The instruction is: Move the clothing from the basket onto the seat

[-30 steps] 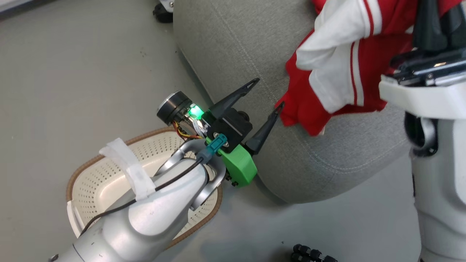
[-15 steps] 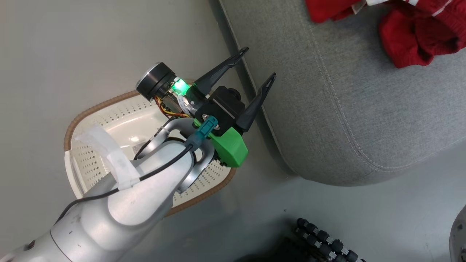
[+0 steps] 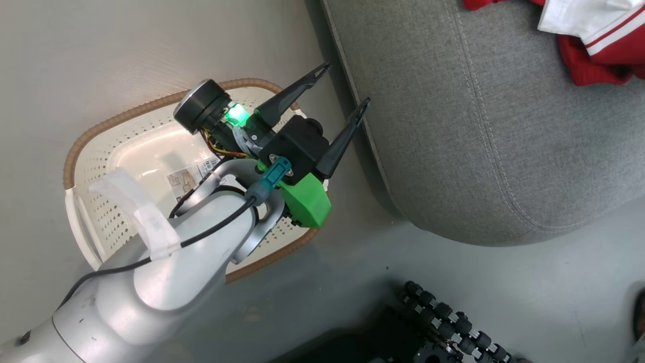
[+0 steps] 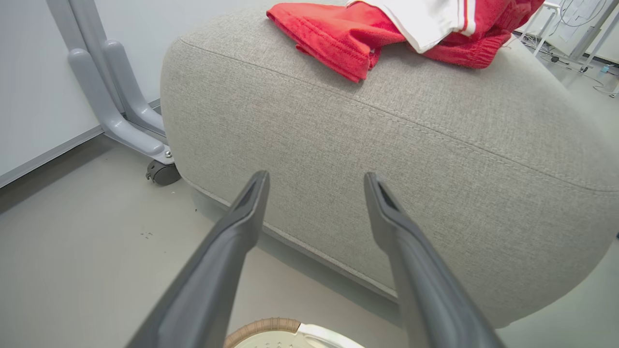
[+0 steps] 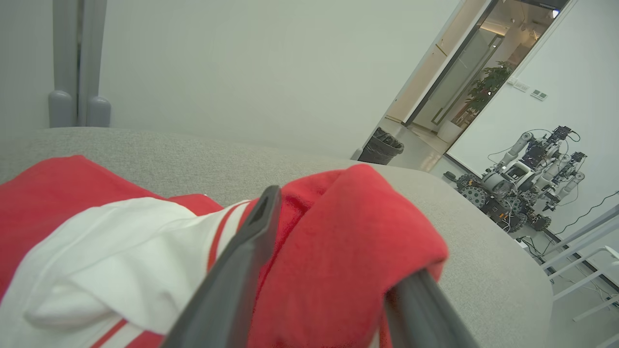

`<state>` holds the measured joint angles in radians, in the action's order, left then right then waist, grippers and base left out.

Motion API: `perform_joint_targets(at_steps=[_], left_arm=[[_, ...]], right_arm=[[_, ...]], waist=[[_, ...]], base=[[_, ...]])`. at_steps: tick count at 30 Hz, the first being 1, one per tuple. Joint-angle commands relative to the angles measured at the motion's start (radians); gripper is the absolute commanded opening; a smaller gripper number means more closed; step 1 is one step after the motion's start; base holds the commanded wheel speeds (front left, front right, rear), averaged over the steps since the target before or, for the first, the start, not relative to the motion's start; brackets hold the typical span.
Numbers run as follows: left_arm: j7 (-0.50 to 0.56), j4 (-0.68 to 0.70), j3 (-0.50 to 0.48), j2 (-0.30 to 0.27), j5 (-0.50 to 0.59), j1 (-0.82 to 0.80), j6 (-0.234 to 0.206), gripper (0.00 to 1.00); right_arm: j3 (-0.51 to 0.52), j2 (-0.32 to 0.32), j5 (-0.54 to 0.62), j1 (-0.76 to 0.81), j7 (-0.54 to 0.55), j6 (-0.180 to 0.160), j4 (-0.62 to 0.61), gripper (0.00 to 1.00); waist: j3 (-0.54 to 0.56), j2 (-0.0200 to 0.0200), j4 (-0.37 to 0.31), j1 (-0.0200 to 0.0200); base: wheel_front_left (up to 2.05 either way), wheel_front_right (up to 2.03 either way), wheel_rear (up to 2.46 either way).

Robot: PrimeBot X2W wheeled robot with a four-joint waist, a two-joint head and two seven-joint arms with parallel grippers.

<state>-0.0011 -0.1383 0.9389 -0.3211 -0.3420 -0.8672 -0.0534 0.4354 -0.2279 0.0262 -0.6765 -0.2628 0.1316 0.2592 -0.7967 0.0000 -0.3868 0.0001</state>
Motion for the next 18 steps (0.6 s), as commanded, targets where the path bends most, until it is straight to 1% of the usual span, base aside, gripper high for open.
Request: perform_joint_targets(at_steps=[1,6,7,12,16,18], left_arm=[[-0.013,-0.008,-0.006,-0.006,-0.004,0.008,-0.01,1.0],[-0.079,-0.05,-0.023,0.016,-0.047,0.063,-0.024,1.0],[-0.104,-0.069,-0.025,0.02,-0.06,0.079,-0.021,1.0],[-0.214,-0.162,-0.063,0.063,-0.124,0.161,-0.036,1.0],[-0.257,-0.221,-0.114,0.101,-0.173,0.248,-0.046,1.0],[-0.265,-0.234,-0.151,0.121,-0.187,0.295,-0.048,1.0]], right_arm=[[-0.006,0.016,0.01,0.022,-0.003,-0.002,0.004,1.0],[-0.013,0.065,0.02,0.094,-0.003,-0.002,-0.022,1.0],[-0.015,0.079,0.023,0.119,-0.003,-0.002,-0.029,1.0],[-0.042,0.129,0.016,0.255,-0.003,-0.002,-0.051,1.0],[-0.111,0.149,0.006,0.371,-0.003,-0.002,-0.055,1.0],[-0.164,0.155,-0.004,0.425,-0.003,-0.002,-0.055,1.0]], waist=[[0.02,0.0,0.015,-0.0001],[0.1,0.0,0.041,-0.0001],[0.128,0.0,0.049,-0.0001],[0.265,0.0,0.098,-0.0001],[0.386,0.0,0.157,-0.0001],[0.443,0.0,0.193,-0.0001]], base=[[0.0,0.0,0.0],[0.0,0.0,0.0],[0.0,0.0,0.0],[0.0,0.0,0.0],[0.0,0.0,0.0],[0.0,0.0,0.0]])
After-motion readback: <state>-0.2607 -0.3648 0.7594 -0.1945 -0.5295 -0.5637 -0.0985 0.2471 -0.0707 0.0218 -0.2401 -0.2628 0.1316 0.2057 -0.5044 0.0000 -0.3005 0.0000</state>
